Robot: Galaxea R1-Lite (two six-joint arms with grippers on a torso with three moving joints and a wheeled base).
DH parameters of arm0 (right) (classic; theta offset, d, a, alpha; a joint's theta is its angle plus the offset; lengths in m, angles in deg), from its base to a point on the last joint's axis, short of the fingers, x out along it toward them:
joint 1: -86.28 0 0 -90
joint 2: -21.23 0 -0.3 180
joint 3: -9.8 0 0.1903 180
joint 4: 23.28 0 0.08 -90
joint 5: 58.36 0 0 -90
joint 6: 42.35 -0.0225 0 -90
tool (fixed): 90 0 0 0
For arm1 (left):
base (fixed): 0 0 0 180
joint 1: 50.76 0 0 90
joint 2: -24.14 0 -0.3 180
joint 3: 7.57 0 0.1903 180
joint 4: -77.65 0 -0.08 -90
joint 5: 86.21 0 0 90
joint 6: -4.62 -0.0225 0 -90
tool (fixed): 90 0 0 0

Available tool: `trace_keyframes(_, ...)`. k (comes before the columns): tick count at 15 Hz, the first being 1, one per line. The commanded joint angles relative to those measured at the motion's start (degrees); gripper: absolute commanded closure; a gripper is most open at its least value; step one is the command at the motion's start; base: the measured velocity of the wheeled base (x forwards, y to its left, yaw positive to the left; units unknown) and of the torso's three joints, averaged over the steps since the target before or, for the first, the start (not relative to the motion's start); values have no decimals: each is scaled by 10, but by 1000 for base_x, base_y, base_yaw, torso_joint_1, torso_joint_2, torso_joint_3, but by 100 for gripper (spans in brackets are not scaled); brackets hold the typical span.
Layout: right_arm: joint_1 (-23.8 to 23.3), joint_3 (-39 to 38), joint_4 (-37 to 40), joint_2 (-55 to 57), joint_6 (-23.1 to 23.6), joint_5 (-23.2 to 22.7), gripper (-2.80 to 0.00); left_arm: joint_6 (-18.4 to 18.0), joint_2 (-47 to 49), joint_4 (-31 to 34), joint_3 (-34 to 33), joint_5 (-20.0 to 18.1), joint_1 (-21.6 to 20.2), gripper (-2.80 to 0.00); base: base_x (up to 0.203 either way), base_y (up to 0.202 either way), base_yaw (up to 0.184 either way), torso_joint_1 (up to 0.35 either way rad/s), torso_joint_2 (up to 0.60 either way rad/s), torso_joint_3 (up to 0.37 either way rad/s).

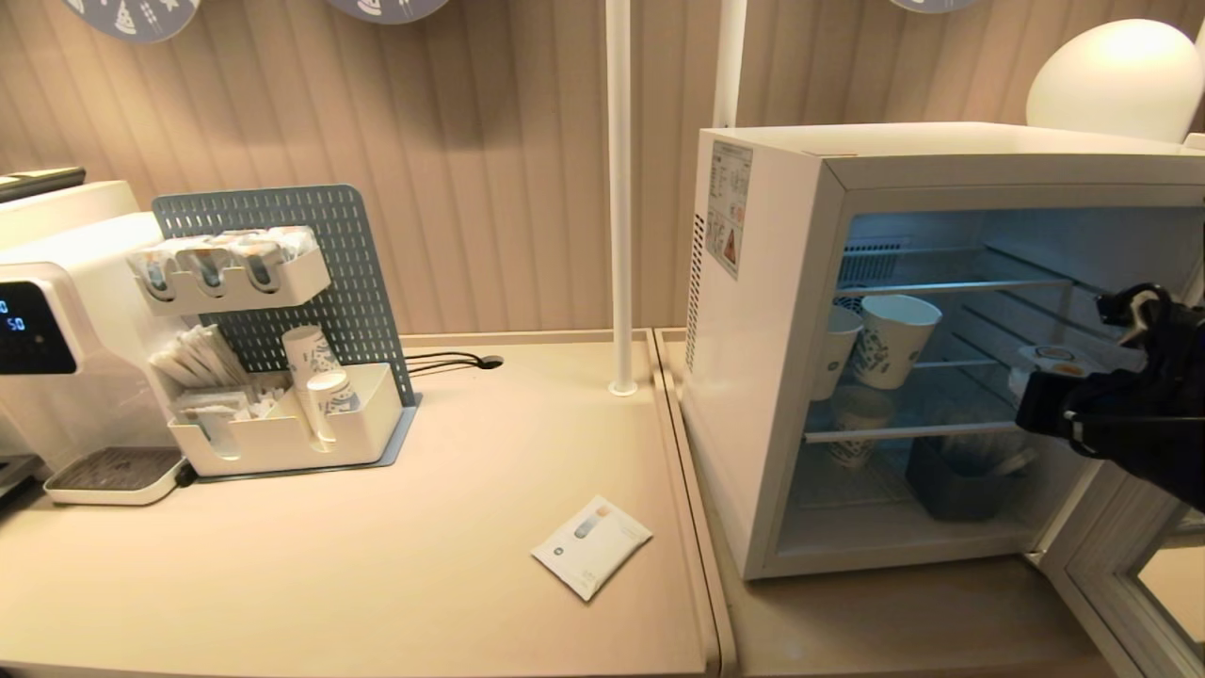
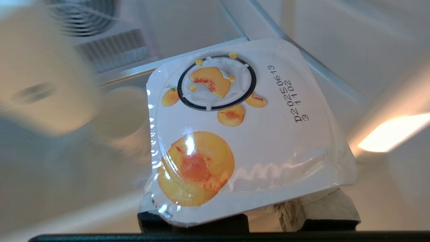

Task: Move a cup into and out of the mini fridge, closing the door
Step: Take the yoghurt out of the freezer, then place the yoghurt on the table

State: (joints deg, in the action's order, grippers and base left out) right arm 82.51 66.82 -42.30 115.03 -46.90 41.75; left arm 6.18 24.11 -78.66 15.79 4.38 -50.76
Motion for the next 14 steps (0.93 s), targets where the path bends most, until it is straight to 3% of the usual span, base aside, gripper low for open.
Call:
trace_keyframes(1, 7, -15, 49, -109, -3, -13, 0, 0, 0, 0, -1, 0, 0, 0, 0, 0, 0, 0, 0, 0)
trace_keyframes(5, 48, -22, 212, -289, -24, -28, 0, -1, 0, 0, -1, 0, 0, 0, 0, 0, 0, 0, 0, 0)
trace_keyframes(9, 112, -6, 424, -471, -48, -30, 0, -1, 0, 0, -1, 0, 0, 0, 0, 0, 0, 0, 0, 0)
trace_keyframes(14, 129, 68, 638, -608, -56, -40, 0, -1, 0, 0, -1, 0, 0, 0, 0, 0, 0, 0, 0, 0)
